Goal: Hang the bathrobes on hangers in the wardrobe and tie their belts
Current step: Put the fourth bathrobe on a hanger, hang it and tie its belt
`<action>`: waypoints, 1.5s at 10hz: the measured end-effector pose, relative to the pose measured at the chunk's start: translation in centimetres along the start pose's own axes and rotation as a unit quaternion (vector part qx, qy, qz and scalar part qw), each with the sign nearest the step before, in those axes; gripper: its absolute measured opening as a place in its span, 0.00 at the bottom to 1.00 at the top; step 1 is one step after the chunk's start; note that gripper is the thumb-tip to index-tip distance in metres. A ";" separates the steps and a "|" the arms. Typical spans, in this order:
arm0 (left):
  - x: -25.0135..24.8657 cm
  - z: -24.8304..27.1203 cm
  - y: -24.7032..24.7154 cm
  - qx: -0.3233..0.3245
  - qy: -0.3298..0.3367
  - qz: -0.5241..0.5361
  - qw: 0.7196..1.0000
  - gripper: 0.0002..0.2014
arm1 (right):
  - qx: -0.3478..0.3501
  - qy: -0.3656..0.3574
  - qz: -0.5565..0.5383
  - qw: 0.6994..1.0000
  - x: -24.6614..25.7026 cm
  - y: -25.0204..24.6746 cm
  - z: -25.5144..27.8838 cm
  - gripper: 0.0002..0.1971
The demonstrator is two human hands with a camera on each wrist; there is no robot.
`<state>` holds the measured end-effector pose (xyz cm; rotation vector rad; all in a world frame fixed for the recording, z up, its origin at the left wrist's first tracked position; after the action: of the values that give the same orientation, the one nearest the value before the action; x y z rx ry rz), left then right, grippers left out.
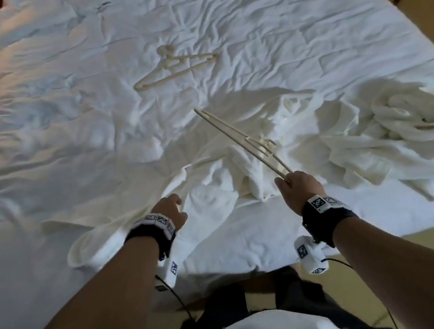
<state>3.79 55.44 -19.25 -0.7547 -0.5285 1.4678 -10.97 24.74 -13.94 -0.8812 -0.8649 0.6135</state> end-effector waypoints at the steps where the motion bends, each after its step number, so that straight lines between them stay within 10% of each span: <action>1: -1.4 -1.4 3.5 0.017 -0.040 -0.026 0.999 0.40 | -0.020 0.035 -0.014 0.999 -3.1 0.3 3.0 0.20; 3: -7.9 -3.4 5.0 -0.001 -0.084 -0.155 0.984 0.41 | -0.046 0.089 -0.002 0.995 -9.4 -0.1 7.2 0.18; 4: -9.4 -3.9 4.6 0.012 -0.079 -0.018 0.997 0.26 | -0.058 0.094 -0.010 0.994 -11.1 -0.5 7.0 0.18; 6: -11.6 1.8 9.0 0.225 0.068 -0.206 0.950 0.26 | -0.057 0.078 -0.053 0.994 -12.1 -2.0 2.8 0.18; 7: -11.8 3.3 10.3 0.321 0.001 -0.201 0.926 0.19 | -0.037 0.052 -0.039 0.997 -12.3 -3.2 0.1 0.19; 9: -18.8 -2.5 4.6 -0.048 0.040 -0.011 0.998 0.27 | -0.033 0.027 -0.025 0.999 -14.8 -6.0 -2.2 0.19; 10: -21.2 -3.8 6.3 -0.036 -0.022 0.036 0.998 0.54 | -0.035 0.028 -0.024 0.999 -17.2 -6.9 -1.8 0.18; 11: -22.4 -4.2 8.4 0.011 -0.060 0.016 0.998 0.44 | -0.046 0.033 -0.019 0.998 -19.4 -7.9 -0.7 0.17; 13: -28.3 2.0 11.7 0.214 0.078 -0.031 0.973 0.28 | -0.044 0.017 -0.025 0.999 -21.4 -8.9 -0.8 0.18; 14: -28.4 5.6 12.9 0.317 0.064 0.118 0.939 0.22 | -0.032 -0.015 -0.025 0.999 -19.1 -8.6 -2.2 0.18; 15: -24.3 5.1 10.4 0.184 0.042 0.235 0.954 0.13 | -0.016 -0.071 -0.006 0.997 -15.7 -7.8 -3.4 0.18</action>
<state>-8.45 31.44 -20.32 -0.6648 0.0054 1.8961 -15.39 7.48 -14.52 -0.8681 -1.0090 0.6590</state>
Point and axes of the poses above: each hand's wrist, its own z-axis away from the middle knuckle, its own y-axis out of the palm, x = y × z, the point moved 7 cm from there along -z, towards the middle knuckle, and after that the axes turned 10 degrees about -y, right-handed, at the moved point
